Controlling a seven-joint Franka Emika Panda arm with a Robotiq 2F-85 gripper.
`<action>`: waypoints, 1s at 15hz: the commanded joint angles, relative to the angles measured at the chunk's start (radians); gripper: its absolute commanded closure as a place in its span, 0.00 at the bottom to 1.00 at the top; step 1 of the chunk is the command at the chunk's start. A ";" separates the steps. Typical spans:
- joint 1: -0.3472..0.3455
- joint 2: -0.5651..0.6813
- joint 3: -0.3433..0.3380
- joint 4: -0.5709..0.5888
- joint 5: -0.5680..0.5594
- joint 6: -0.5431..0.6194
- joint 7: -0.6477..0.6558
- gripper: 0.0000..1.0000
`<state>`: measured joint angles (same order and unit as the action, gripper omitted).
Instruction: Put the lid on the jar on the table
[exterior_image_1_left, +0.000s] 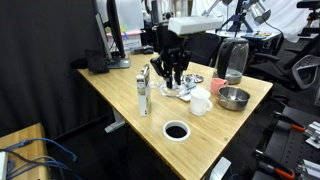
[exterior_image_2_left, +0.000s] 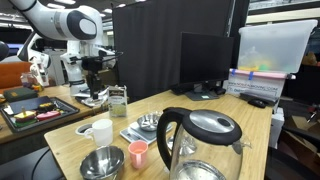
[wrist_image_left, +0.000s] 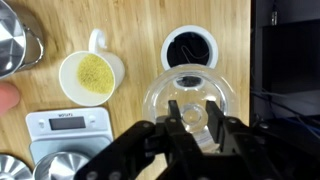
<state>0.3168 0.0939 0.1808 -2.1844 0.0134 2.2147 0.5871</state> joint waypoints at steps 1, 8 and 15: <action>-0.048 -0.026 -0.016 0.033 -0.027 -0.005 0.070 0.92; -0.117 -0.022 -0.056 0.088 -0.079 -0.006 0.167 0.69; -0.115 -0.014 -0.050 0.096 -0.076 -0.008 0.175 0.92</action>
<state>0.2115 0.0729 0.1224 -2.1007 -0.0645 2.2109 0.7542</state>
